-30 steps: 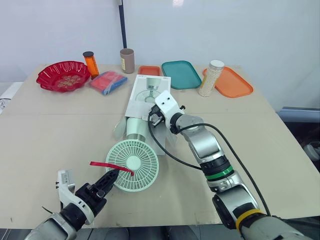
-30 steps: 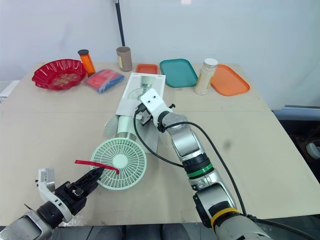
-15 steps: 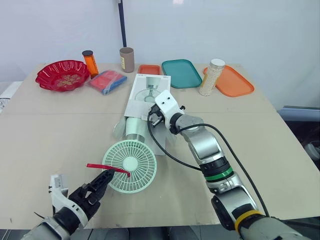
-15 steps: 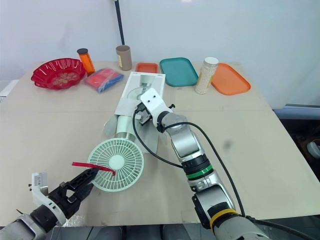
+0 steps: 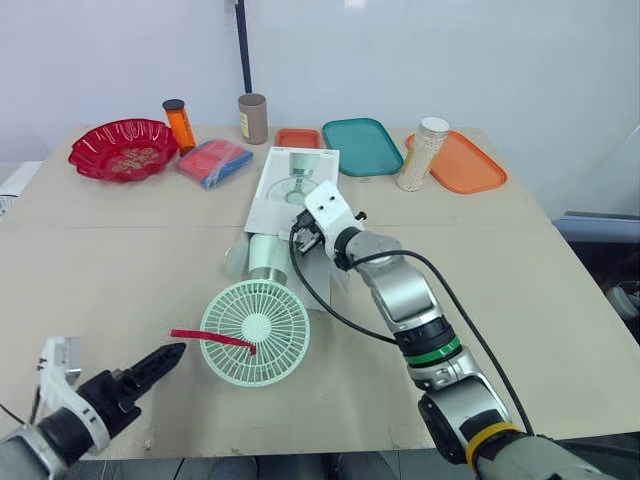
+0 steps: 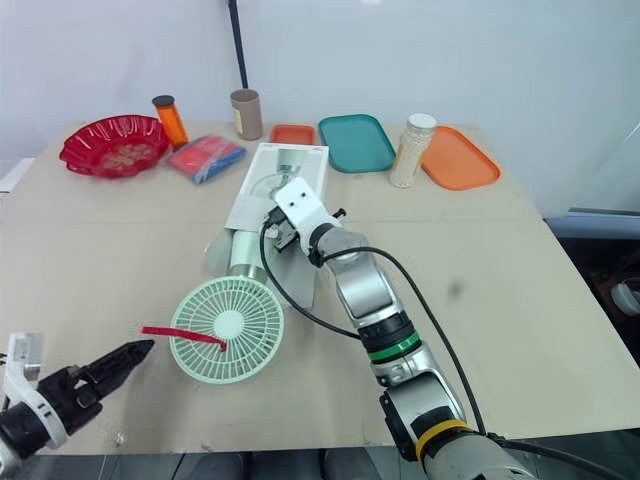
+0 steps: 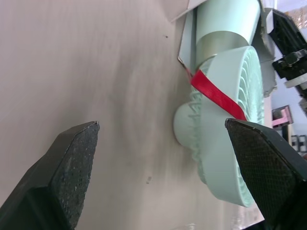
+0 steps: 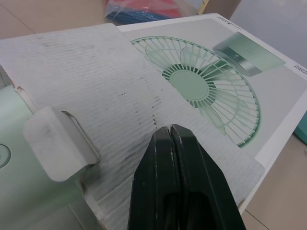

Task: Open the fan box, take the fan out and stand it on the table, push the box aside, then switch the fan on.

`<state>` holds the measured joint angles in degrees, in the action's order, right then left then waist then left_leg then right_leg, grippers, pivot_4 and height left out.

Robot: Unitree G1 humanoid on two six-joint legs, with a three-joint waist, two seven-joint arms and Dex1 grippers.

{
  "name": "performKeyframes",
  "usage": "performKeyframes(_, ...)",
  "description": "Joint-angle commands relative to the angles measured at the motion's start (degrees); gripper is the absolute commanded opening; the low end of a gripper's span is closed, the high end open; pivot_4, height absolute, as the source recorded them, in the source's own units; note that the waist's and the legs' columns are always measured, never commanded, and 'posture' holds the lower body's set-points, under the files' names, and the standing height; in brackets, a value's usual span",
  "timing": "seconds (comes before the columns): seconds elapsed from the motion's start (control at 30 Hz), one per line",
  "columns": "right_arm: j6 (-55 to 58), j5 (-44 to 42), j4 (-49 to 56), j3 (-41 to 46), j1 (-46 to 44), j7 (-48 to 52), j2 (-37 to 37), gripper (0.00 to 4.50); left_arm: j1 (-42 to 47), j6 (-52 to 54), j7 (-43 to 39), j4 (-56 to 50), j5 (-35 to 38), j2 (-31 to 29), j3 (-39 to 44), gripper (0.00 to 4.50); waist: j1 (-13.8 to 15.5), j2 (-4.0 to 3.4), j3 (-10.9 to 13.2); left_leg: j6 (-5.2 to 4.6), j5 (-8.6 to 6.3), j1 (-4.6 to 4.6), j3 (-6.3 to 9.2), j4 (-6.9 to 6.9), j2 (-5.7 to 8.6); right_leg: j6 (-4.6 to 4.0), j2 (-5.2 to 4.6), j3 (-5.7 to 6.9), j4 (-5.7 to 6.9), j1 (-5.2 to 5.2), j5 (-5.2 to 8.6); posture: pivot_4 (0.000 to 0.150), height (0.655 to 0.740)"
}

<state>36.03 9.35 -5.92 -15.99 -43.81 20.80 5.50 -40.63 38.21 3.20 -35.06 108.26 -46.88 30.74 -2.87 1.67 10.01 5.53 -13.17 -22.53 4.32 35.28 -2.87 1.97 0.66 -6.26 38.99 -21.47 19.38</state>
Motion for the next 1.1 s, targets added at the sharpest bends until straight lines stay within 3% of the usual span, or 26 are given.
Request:
performKeyframes(0.03, 0.5, -0.5, 3.1, -0.9, -0.2, 2.3, 1.1, 0.00, 1.9, 3.3, -6.4, 2.4, -6.8, -2.6, 1.6, 4.48, 0.0, 0.04, 0.1, 0.01, 0.00, -0.02, 0.00, 0.00, -0.01, 0.01, 0.01, 0.00, 0.00, -0.03, -0.01, 0.150, 0.7400)
performKeyframes(0.17, 6.7, -3.7, 11.2, 1.7, -1.9, 6.1, 3.1, 0.00, 5.2, 6.6, -13.6, 5.6, -13.3, -5.4, 2.0, 4.48, 0.0, 0.03, 0.3, 0.08, 0.05, -0.54, 0.01, -0.01, -0.03, -0.01, 0.03, 0.04, 0.04, -0.52, -0.36, 0.150, 0.7400)
performKeyframes(0.37, 22.9, -12.9, 24.3, 9.3, -5.6, 12.4, 7.4, 0.00, 11.0, 9.4, -18.1, 7.8, -19.0, -6.2, -0.5, 4.48, 0.1, -0.16, 0.6, 0.26, 0.18, -1.17, 0.05, -0.01, -0.12, -0.28, 0.01, 0.24, 0.07, -0.97, -0.66, 0.150, 0.7400)
performKeyframes(0.57, 36.4, -30.3, 36.7, 20.0, -5.7, 23.2, 15.8, 0.00, 13.5, 11.7, -27.0, 5.0, -28.8, -9.2, -1.3, 4.48, 0.1, -0.09, 0.6, 0.23, 0.20, -1.17, 0.04, 0.00, -0.09, -0.25, -0.01, 0.27, 0.06, -0.93, -0.66, 0.150, 0.7400)
performKeyframes(0.6, 36.9, -32.8, 37.8, 21.6, -4.7, 25.1, 18.0, 0.52, 13.5, 11.3, -29.5, 4.6, -31.8, -10.2, -1.4, 4.50, 0.1, -0.17, 0.7, 0.22, 0.20, -1.16, 0.02, 0.00, -0.09, -0.25, -0.01, 0.25, 0.07, -0.93, -0.66, 0.150, 0.7400)
performKeyframes(0.63, 37.0, -34.5, 38.4, 22.5, -4.1, 26.1, 19.5, 0.63, 13.5, 10.9, -31.4, 4.3, -34.1, -10.7, -1.6, 4.50, 0.1, -0.19, 0.7, 0.21, 0.20, -1.15, -0.01, -0.01, -0.09, -0.25, -0.01, 0.24, 0.07, -0.93, -0.66, 0.150, 0.7400)
performKeyframes(0.77, 36.7, -41.5, 39.0, 25.8, -2.1, 31.2, 27.3, 2.50, 15.7, 11.2, -34.8, 5.9, -37.5, -10.7, -0.9, 4.50, 0.1, -0.22, 0.7, 0.15, 0.20, -1.13, -0.15, 0.00, -0.09, -0.21, -0.02, 0.15, 0.06, -0.94, -0.65, 0.150, 0.7400)
performKeyframes(0.93, 33.5, -47.5, 39.6, 27.0, 1.1, 35.4, 34.8, 4.38, 17.1, 8.7, -42.4, 6.1, -46.7, -12.1, -1.9, 4.50, -0.2, -0.21, 0.7, -0.01, 0.18, -1.10, -0.28, 0.01, -0.11, -0.06, 0.00, 0.05, 0.06, -0.96, -0.60, 0.150, 0.7400)
performKeyframes(1.0, 31.6, -49.8, 39.8, 27.4, 2.8, 39.1, 38.5, 4.38, 16.7, -3.1, -50.0, 7.4, -59.4, -13.9, -4.8, 4.50, -0.2, -0.21, 0.7, -0.02, 0.18, -1.07, -0.31, 0.01, -0.12, -0.06, 0.00, 0.02, 0.07, -0.95, -0.61, 0.150, 0.7400)
performKeyframes(1.1, 28.9, -51.4, 39.2, 26.9, 3.5, 41.6, 41.7, 4.38, 18.0, -15.7, -57.1, 10.6, -71.0, -14.7, -9.0, 4.50, 0.0, -0.24, 0.8, -0.02, 0.19, -1.06, -0.32, 0.01, -0.05, -0.20, -0.02, 0.02, 0.05, -0.95, -0.70, 0.150, 0.7400)
